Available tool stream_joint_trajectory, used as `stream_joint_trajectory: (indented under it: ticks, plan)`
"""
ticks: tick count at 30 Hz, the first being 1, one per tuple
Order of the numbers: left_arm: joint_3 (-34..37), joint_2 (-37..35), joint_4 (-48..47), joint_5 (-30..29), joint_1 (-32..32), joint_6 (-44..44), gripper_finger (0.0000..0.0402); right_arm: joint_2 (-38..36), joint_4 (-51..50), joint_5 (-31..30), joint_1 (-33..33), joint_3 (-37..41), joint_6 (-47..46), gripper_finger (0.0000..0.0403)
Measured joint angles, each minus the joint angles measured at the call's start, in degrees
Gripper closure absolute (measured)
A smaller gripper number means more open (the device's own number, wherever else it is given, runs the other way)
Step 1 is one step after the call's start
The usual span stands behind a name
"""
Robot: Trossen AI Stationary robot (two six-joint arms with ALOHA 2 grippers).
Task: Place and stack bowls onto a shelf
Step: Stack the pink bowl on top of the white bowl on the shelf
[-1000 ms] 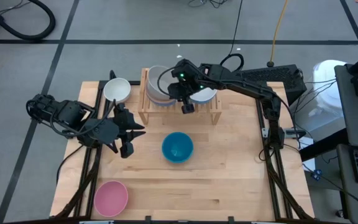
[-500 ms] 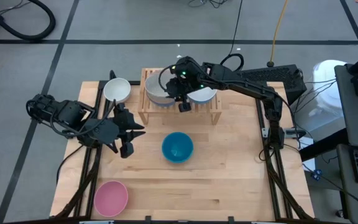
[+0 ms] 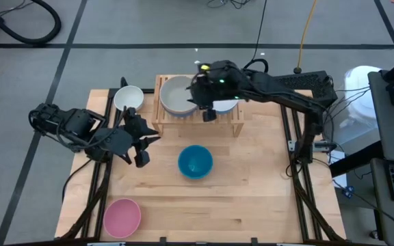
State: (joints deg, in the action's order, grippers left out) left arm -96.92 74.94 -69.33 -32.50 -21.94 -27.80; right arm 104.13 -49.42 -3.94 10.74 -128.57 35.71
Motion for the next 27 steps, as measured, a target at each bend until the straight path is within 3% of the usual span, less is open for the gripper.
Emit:
stream_joint_trajectory:
  ticks: [7,13,19,27]
  plan:
    - [0.0,0.5,-5.1,5.3,0.6,-3.4,0.0319,-7.5,-10.9,-0.7,-2.4,0.0,-1.6,0.0242]
    - [0.0,2.2,-7.6,13.6,0.5,-0.3,0.0319,-12.7,-14.9,-0.8,-3.4,0.0,-5.2,0.0243]
    - [0.0,6.0,-7.3,14.3,0.5,6.7,0.0319,-17.4,-15.8,-0.8,-3.4,0.0,-5.5,0.0243]
    - [0.0,16.5,-6.2,14.4,0.6,14.5,0.0319,-21.6,-15.7,-0.7,-3.4,0.0,-6.5,0.0243]
